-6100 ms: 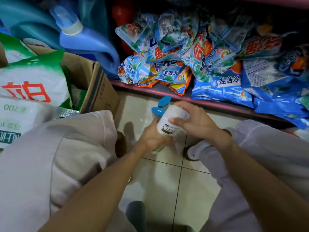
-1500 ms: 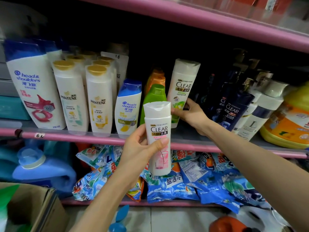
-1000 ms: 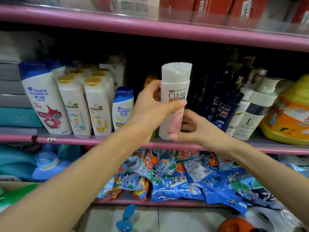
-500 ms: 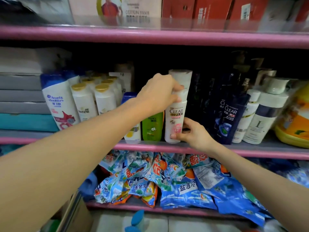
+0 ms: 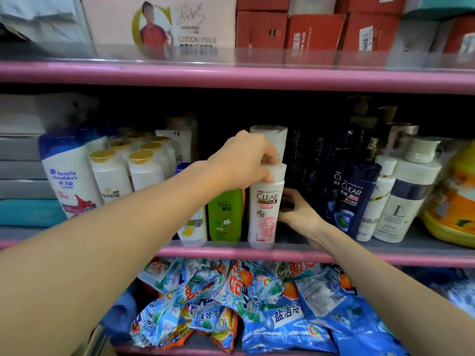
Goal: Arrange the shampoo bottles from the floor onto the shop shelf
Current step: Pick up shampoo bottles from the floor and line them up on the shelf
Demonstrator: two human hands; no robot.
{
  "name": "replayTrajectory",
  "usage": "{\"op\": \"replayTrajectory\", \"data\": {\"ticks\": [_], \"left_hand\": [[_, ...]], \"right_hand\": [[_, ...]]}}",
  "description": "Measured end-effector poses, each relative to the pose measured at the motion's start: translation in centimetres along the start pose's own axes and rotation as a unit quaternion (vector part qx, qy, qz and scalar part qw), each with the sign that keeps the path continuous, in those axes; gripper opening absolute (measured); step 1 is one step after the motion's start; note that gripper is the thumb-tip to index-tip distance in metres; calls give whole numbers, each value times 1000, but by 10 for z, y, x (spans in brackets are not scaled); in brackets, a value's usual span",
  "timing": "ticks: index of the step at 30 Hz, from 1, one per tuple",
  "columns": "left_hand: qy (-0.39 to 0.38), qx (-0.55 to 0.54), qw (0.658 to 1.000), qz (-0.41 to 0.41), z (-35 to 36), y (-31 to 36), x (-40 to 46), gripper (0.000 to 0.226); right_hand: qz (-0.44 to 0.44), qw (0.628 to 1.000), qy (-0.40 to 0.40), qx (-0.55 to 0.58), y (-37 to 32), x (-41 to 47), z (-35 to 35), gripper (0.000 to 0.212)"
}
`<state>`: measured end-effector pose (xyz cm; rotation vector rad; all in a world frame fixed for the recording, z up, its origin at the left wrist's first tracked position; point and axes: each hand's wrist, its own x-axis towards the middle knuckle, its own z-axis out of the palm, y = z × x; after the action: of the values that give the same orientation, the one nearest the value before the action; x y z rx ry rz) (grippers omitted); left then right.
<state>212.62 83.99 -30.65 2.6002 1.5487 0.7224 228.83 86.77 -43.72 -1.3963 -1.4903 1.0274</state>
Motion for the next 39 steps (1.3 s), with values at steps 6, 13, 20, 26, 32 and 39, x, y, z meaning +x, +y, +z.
{"op": "replayTrajectory", "data": {"ticks": [6, 13, 20, 26, 32, 39], "left_hand": [[6, -1, 1000, 13, 1, -3, 3, 33], [20, -13, 1000, 17, 2, -4, -1, 35], [10, -22, 1000, 6, 1, 2, -3, 35], [-8, -36, 999, -9, 1, 2, -7, 44], [8, -39, 999, -13, 4, 5, -4, 43], [10, -31, 999, -5, 4, 6, 0, 44]], "right_hand": [[-18, 997, -18, -71, 8, 21, 17, 41], [-17, 998, -50, -42, 15, 17, 9, 41], [-22, 996, -78, -36, 15, 14, 6, 54], [-36, 995, -88, -42, 19, 13, 5, 57], [-39, 995, -86, -39, 21, 13, 6, 56], [-35, 996, -79, -38, 22, 14, 6, 55]]}}
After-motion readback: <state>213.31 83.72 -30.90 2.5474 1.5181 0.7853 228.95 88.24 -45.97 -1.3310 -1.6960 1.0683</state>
